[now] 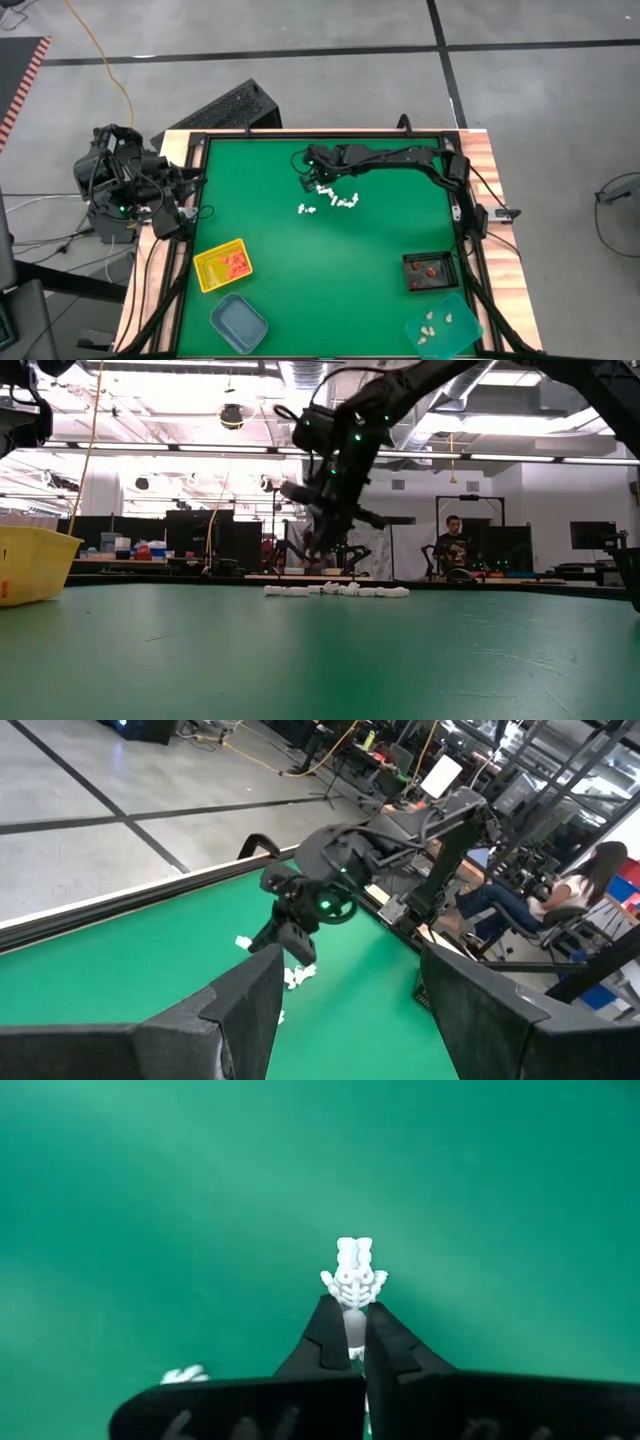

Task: Sort Halloween decoration
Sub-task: Put the white skeleton model into the blue bin

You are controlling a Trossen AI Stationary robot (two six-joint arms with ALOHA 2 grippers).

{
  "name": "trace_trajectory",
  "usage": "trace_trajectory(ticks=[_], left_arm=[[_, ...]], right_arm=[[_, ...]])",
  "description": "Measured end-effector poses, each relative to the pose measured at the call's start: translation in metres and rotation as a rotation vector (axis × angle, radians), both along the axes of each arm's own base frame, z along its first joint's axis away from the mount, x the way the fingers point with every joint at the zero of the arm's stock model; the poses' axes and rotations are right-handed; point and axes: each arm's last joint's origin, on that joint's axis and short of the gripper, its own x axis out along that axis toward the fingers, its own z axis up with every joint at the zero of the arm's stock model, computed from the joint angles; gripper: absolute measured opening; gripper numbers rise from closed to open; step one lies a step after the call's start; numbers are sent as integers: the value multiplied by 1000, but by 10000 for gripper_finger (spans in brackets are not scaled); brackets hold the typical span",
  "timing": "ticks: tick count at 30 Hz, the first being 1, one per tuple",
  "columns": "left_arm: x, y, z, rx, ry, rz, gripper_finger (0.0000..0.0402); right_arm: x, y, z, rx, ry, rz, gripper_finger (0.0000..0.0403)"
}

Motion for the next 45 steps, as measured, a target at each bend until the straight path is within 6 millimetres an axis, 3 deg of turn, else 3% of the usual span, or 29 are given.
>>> trace_trajectory(ticks=[6,12,24,30,36,45], left_arm=[[0,0,0,4,1,1,226],[0,1,0,10,-3,6,226],[0,1,-1,17,8,1,226],[0,1,-1,14,9,-1,226],[0,1,-1,10,14,-6,226],[0,-1,-3,7,71,-56,226]], right_arm=[[25,31,26,-82,-175,120,2],[48,86,46,-180,-411,270,2],[55,176,66,-434,-576,630,2],[59,209,66,-477,-711,776,1],[67,243,62,-463,-887,787,1],[113,295,38,-390,-881,830,1]])
